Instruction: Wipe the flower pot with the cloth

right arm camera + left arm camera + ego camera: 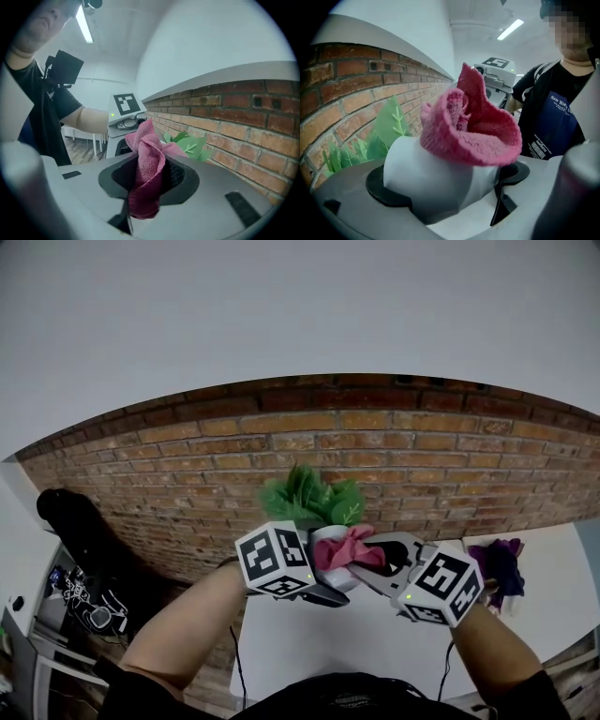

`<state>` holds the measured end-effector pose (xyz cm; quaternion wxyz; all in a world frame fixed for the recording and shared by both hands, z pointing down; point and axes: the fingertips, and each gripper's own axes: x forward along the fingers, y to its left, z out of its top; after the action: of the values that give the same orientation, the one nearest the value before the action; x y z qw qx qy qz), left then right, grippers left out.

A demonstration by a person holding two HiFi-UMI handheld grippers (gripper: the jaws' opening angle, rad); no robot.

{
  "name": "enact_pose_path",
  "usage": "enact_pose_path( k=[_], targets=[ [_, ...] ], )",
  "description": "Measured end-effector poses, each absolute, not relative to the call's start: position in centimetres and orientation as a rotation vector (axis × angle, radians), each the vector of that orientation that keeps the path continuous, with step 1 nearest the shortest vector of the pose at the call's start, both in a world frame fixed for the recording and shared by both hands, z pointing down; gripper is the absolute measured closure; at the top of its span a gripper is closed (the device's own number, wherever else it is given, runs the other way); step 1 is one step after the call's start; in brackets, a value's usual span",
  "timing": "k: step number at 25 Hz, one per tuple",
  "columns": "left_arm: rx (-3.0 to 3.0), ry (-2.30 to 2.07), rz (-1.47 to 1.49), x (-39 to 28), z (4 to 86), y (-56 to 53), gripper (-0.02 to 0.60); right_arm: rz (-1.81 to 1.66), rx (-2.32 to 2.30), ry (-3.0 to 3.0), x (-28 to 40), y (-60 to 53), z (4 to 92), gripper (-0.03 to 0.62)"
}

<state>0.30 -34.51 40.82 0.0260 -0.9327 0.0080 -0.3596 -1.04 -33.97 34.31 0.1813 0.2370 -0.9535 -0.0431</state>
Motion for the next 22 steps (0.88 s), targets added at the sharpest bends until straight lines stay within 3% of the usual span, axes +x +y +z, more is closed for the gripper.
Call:
enact_pose_path(
  k=[10,14,18,22],
  targets=[
    [-2.901,0.017,-1.057,-0.1,41.4,-34.9,0.009,0.066,0.681,-2.561,2.3,-35.7,41.4,0.49],
    [-2.936,0.043,-1.023,-0.2,41.1,-35.9,0.009,0.093,0.741,-2.638,2.6,-36.4,39.9,0.49],
    [-2.942,0.1,-1.033,-0.1,41.5,-37.2,0.009,-0.175,0.735,-2.683,0.7,-35.2,35.5,0.489],
    [-2.889,0.131,-1.033,0.1,41.4,-37.8,0.011,-0.376,0.673,-2.564,-0.7,-34.0,36.6,0.49]
  ],
)
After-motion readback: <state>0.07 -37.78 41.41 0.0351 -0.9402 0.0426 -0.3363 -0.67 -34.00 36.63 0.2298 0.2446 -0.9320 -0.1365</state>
